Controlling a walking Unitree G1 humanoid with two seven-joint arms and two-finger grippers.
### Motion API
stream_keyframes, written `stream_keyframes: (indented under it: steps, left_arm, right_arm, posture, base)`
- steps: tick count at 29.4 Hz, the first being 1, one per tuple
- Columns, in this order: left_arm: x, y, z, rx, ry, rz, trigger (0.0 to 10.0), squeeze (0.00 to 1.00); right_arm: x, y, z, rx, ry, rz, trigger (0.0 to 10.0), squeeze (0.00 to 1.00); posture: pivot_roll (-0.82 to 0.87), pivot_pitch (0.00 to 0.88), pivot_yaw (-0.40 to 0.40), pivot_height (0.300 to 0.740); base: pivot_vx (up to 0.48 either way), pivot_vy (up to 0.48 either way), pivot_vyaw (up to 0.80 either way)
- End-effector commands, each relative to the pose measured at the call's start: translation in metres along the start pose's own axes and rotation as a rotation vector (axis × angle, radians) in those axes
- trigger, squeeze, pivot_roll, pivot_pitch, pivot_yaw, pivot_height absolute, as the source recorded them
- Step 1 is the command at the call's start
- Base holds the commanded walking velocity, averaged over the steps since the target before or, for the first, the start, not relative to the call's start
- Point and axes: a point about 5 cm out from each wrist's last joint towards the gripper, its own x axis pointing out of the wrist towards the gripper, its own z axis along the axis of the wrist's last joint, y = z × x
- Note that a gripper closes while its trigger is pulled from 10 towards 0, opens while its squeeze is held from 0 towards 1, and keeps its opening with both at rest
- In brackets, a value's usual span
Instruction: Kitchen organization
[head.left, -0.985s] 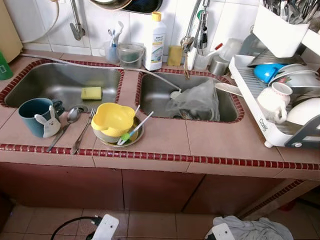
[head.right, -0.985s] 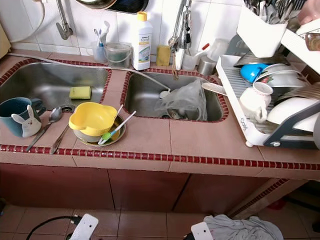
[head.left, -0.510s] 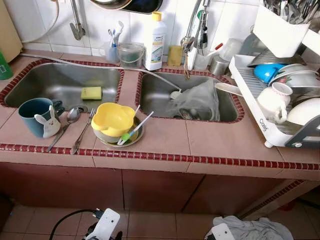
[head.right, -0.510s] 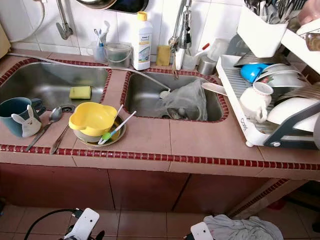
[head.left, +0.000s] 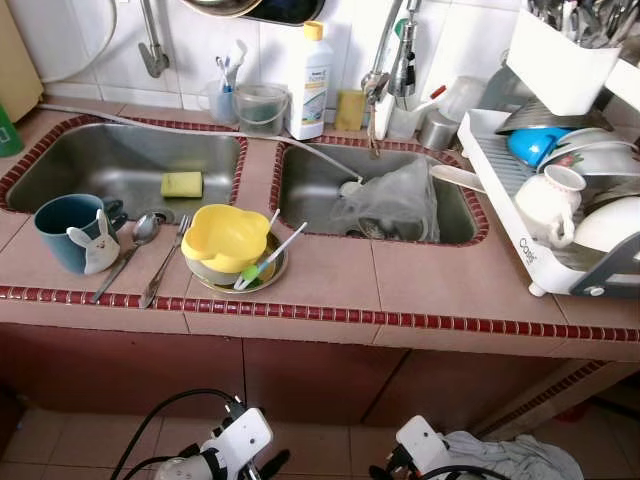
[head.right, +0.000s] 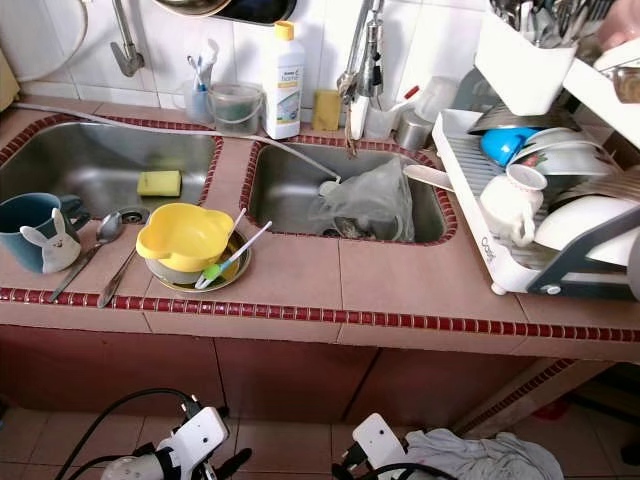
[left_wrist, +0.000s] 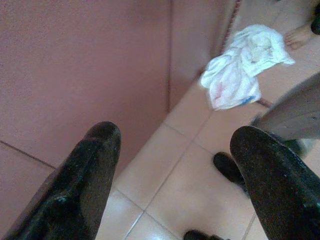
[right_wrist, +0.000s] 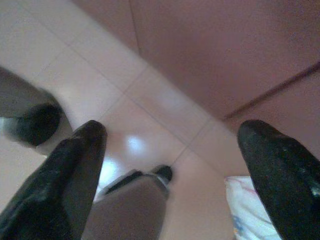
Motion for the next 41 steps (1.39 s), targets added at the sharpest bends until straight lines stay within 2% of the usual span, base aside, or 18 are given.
stream_keyframes:
  steps: [1, 2, 3, 6, 8, 15, 17, 20, 21, 22, 23, 27, 30, 36, 38, 40, 41]
  left_arm:
    - [0.001, 0.005, 0.016, 0.044, -0.069, -0.071, 10.0, 0.00]
    - [-0.003, 0.008, 0.022, 0.060, -0.098, -0.108, 10.0, 0.00]
    - [-0.003, 0.008, 0.022, 0.060, -0.098, -0.108, 10.0, 0.00]
    - [-0.011, 0.018, 0.035, 0.026, -0.126, -0.181, 10.0, 0.00]
    - [-0.020, 0.029, 0.050, 0.038, -0.153, -0.226, 10.0, 0.00]
    - [-0.042, 0.053, 0.087, 0.061, -0.249, -0.225, 10.0, 0.00]
    - [-0.053, 0.065, 0.104, 0.034, -0.296, -0.203, 10.0, 0.00]
    - [-0.060, 0.073, 0.113, 0.020, -0.323, -0.172, 10.0, 0.00]
    - [-0.066, 0.082, 0.122, -0.023, -0.379, -0.134, 10.0, 0.00]
    - [-0.066, 0.082, 0.122, -0.023, -0.379, -0.134, 10.0, 0.00]
    - [-0.073, 0.092, 0.131, -0.082, -0.441, -0.098, 10.0, 0.00]
    - [-0.087, 0.105, 0.144, -0.134, -0.518, -0.030, 10.0, 0.00]
    - [-0.103, 0.119, 0.161, -0.183, -0.621, 0.049, 10.0, 0.00]
    - [-0.122, 0.130, 0.180, -0.190, -0.718, 0.109, 10.0, 0.00]
    - [-0.130, 0.134, 0.188, -0.185, -0.747, 0.136, 10.0, 0.00]
    - [-0.132, 0.135, 0.190, -0.185, -0.752, 0.146, 10.0, 0.00]
    - [-0.136, 0.139, 0.194, -0.186, -0.765, 0.172, 10.0, 0.00]
  right_arm:
    - [-0.007, -0.011, 0.012, -0.009, -0.069, 0.072, 10.0, 0.00]
    - [-0.011, -0.015, 0.024, -0.031, -0.126, 0.135, 10.0, 0.00]
    - [-0.011, -0.015, 0.024, -0.031, -0.126, 0.135, 10.0, 0.00]
    - [-0.024, -0.023, 0.048, -0.078, -0.206, 0.278, 10.0, 0.00]
    - [-0.037, -0.024, 0.074, -0.110, -0.281, 0.398, 10.0, 0.00]
    - [-0.067, -0.025, 0.129, -0.174, -0.435, 0.540, 10.0, 0.00]
    - [-0.087, -0.021, 0.162, -0.200, -0.549, 0.589, 10.0, 0.00]
    - [-0.098, -0.019, 0.182, -0.202, -0.618, 0.599, 10.0, 0.00]
    - [-0.105, -0.018, 0.198, -0.207, -0.680, 0.597, 10.0, 0.00]
    - [-0.105, -0.018, 0.198, -0.207, -0.680, 0.597, 10.0, 0.00]
    - [-0.110, -0.018, 0.211, -0.215, -0.734, 0.580, 10.0, 0.00]
    - [-0.115, -0.016, 0.231, -0.204, -0.815, 0.547, 10.0, 0.00]
    - [-0.117, -0.018, 0.251, -0.207, -0.893, 0.478, 10.0, 0.00]
    - [-0.114, -0.019, 0.259, -0.237, -0.908, 0.426, 10.0, 0.00]
    - [-0.115, -0.020, 0.266, -0.217, -0.951, 0.409, 10.0, 0.00]
    - [-0.116, -0.020, 0.269, -0.213, -0.967, 0.401, 10.0, 0.00]
    - [-0.120, -0.023, 0.279, -0.201, -1.013, 0.366, 10.0, 0.00]
  posture:
    - [0.11, 0.000, -0.095, 0.731]
    - [0.11, 0.000, -0.097, 0.731]
    - [0.11, 0.000, -0.097, 0.731]
    - [0.11, 0.000, -0.099, 0.731]
    - [0.12, 0.000, -0.101, 0.731]
    - [0.12, 0.000, -0.104, 0.731]
    - [0.11, 0.000, -0.103, 0.731]
    - [0.11, 0.000, -0.102, 0.731]
    - [0.11, 0.000, -0.101, 0.731]
    - [0.11, 0.000, -0.101, 0.731]
    - [0.11, 0.000, -0.098, 0.731]
    - [0.11, 0.000, -0.096, 0.731]
    - [0.12, 0.000, -0.094, 0.731]
    - [0.12, 0.000, -0.100, 0.731]
    - [0.13, 0.000, -0.104, 0.731]
    - [0.13, 0.000, -0.103, 0.731]
    - [0.13, 0.000, -0.103, 0.731]
  base:
    - [0.000, 0.000, 0.00]
    - [0.000, 0.000, 0.00]
    - [0.000, 0.000, 0.00]
    - [0.000, 0.000, 0.00]
    - [0.000, 0.000, 0.00]
    - [0.000, 0.000, 0.00]
    - [0.000, 0.000, 0.00]
    - [0.000, 0.000, 0.00]
    - [0.000, 0.000, 0.00]
    - [0.000, 0.000, 0.00]
    - [0.000, 0.000, 0.00]
    - [0.000, 0.000, 0.00]
    - [0.000, 0.000, 0.00]
    - [0.000, 0.000, 0.00]
    - [0.000, 0.000, 0.00]
    - [0.000, 0.000, 0.00]
    - [0.000, 0.000, 0.00]
